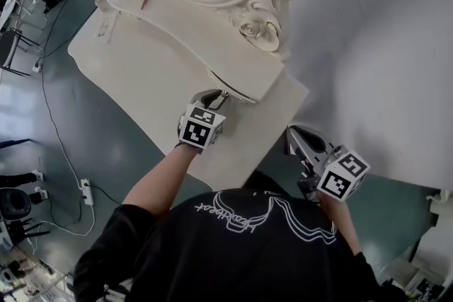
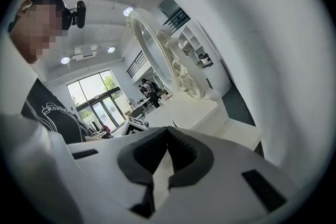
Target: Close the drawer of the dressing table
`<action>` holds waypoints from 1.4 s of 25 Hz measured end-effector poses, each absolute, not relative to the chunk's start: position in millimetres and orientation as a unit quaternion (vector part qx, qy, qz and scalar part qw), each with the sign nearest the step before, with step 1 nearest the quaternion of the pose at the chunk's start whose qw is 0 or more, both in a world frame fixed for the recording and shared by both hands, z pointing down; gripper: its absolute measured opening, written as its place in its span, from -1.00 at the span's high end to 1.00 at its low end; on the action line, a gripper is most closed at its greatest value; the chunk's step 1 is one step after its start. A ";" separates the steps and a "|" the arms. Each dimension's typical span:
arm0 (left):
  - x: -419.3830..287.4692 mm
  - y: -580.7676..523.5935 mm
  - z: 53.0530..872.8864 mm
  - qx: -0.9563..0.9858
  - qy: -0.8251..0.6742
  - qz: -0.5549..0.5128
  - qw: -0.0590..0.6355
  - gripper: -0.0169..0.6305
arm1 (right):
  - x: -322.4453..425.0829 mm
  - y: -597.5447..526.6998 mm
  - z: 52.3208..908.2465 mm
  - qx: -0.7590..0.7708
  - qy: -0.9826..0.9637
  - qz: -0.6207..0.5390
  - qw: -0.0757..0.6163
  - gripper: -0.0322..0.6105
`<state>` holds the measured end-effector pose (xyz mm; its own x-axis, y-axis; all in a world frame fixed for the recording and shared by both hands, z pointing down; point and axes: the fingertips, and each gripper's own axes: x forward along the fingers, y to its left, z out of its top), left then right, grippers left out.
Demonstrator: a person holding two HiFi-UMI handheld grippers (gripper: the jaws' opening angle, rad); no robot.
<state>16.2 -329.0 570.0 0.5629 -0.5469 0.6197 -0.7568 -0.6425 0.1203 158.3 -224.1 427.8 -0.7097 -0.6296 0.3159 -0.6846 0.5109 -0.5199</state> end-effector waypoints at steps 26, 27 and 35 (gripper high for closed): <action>33.8 -352.9 573.1 0.865 -0.379 0.273 0.184 0.64 | 171.1 -225.8 433.4 0.390 -0.858 0.331 0.040 0.89; 34.3 -352.9 572.7 0.865 -0.380 0.272 0.184 0.64 | 170.8 -225.8 433.1 0.390 -0.859 0.331 0.040 0.89; 34.3 -344.9 564.3 0.874 -0.367 0.261 0.185 0.51 | 164.3 -222.1 429.9 0.385 -0.862 0.329 0.037 0.89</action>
<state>34.3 -344.9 564.3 0.5943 -0.5455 0.5910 -0.7380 -0.6619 0.1312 164.3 -222.1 429.9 -0.7011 -0.6388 0.3168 -0.6873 0.4872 -0.5387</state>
